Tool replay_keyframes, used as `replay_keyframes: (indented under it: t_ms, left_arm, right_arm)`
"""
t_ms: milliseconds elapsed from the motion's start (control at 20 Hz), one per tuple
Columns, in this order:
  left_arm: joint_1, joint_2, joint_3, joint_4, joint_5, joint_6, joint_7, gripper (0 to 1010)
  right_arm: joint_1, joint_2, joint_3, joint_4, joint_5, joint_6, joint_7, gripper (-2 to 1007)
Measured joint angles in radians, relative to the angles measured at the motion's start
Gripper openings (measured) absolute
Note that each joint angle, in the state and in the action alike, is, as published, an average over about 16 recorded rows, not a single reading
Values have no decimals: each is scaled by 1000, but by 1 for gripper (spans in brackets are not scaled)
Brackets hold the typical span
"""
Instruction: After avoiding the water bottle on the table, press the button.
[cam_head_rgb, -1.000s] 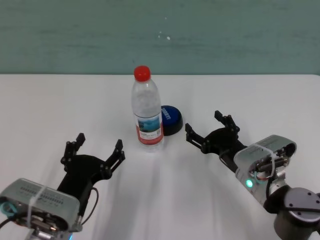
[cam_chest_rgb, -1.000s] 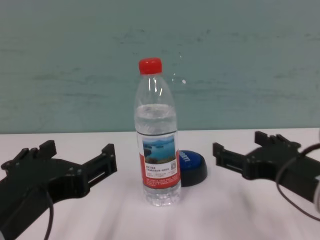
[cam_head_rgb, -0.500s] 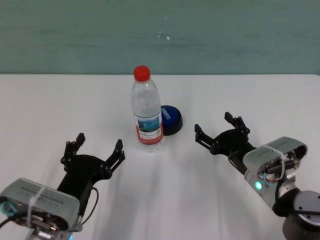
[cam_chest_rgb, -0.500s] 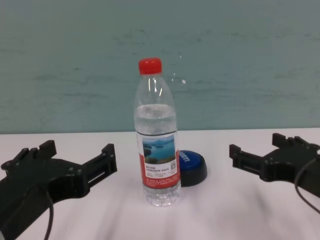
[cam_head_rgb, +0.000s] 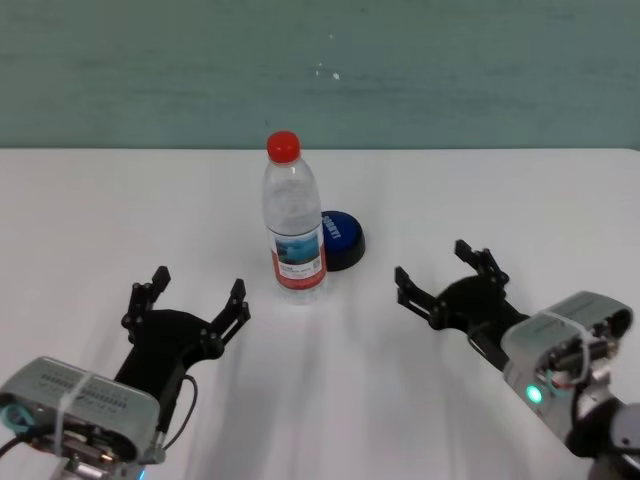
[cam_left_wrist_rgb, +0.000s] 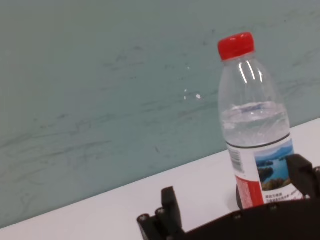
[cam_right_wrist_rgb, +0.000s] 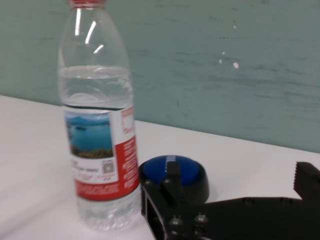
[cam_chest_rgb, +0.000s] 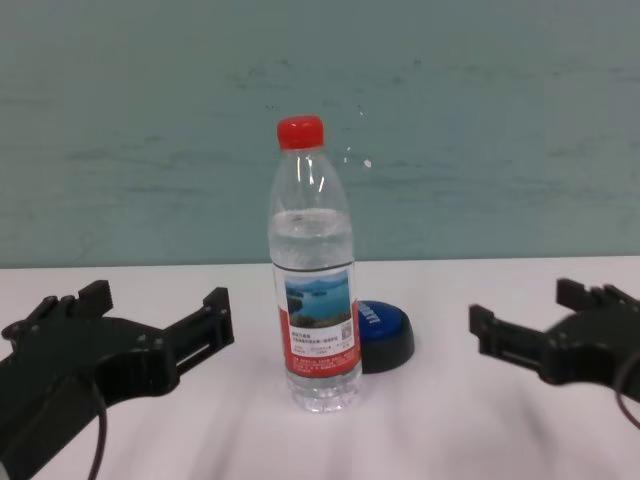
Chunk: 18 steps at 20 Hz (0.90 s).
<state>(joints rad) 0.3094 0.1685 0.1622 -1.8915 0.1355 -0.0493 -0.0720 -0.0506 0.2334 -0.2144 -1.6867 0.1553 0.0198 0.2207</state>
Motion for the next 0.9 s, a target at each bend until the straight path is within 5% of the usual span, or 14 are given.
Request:
replay_keyframes:
  t_ms: [400, 900]
  left_arm:
    - [0, 0, 0, 0, 0, 0, 0, 1000]
    - [0, 0, 0, 0, 0, 0, 0, 1000]
  right_arm:
    - [-42, 25, 7, -46, 4, 7, 12, 1004]
    - [-47, 31, 7, -51, 5, 2, 19, 1004]
